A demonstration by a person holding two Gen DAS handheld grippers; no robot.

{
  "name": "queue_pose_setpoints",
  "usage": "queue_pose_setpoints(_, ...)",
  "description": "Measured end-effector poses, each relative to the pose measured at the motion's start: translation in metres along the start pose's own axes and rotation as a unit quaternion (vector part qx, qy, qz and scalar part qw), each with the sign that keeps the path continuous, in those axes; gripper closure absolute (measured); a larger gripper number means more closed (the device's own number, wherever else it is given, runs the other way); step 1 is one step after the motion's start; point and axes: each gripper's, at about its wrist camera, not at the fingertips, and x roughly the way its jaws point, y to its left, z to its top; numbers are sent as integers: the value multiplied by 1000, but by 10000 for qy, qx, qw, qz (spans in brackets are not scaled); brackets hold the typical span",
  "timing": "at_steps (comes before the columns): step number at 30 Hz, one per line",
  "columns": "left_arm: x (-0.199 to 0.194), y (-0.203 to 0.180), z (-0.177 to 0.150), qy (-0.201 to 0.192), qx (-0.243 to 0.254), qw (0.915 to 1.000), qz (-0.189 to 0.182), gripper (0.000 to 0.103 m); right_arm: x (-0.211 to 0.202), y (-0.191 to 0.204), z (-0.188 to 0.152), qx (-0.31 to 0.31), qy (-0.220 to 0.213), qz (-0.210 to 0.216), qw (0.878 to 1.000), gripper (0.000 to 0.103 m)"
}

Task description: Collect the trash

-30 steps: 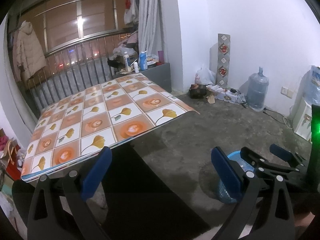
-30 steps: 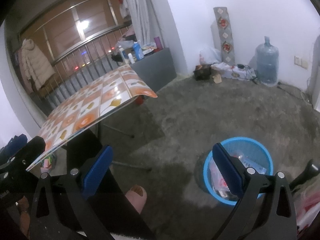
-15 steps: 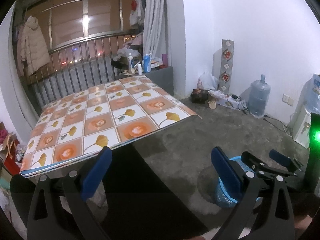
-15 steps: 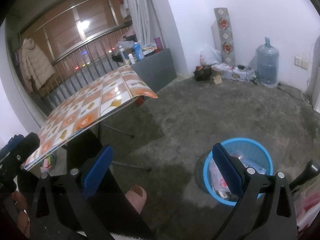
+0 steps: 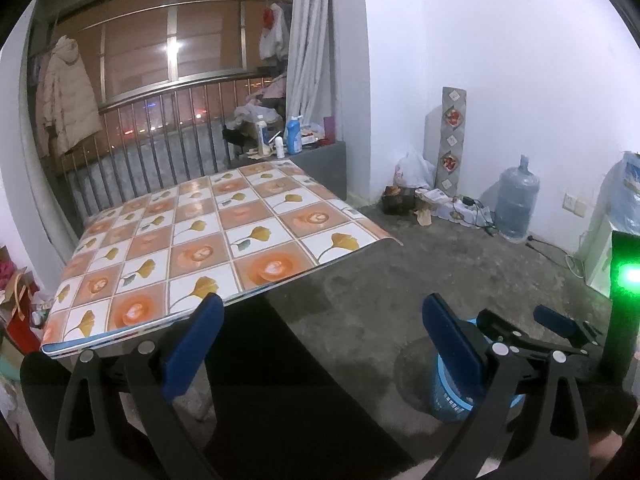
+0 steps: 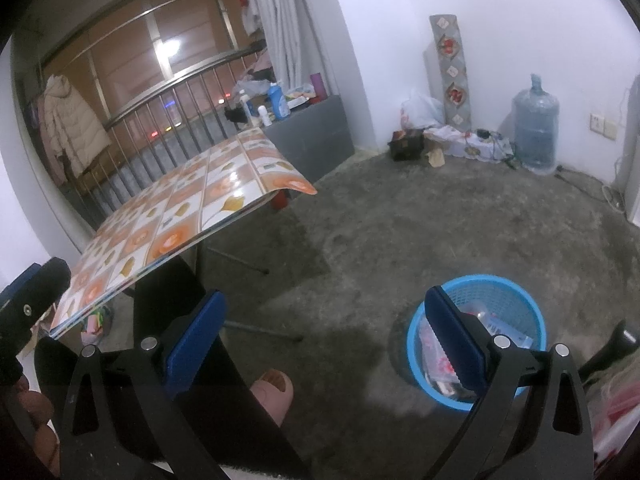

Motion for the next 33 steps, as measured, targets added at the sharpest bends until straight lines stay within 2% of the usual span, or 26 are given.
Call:
queue_pose_setpoints(16,2,0,0,71,16,10000,41,5,-1,-2,0,-41,-4,39,10000,8)
queue_pose_setpoints(24,-4,1,1,-134,-15,9997,190,5,0,-1,-1,-27,4,22,10000,8)
queue_pose_setpoints(33,1,2,1,-79,-24,9999,142,5,0,1,-3,-37,-5,28,10000,8)
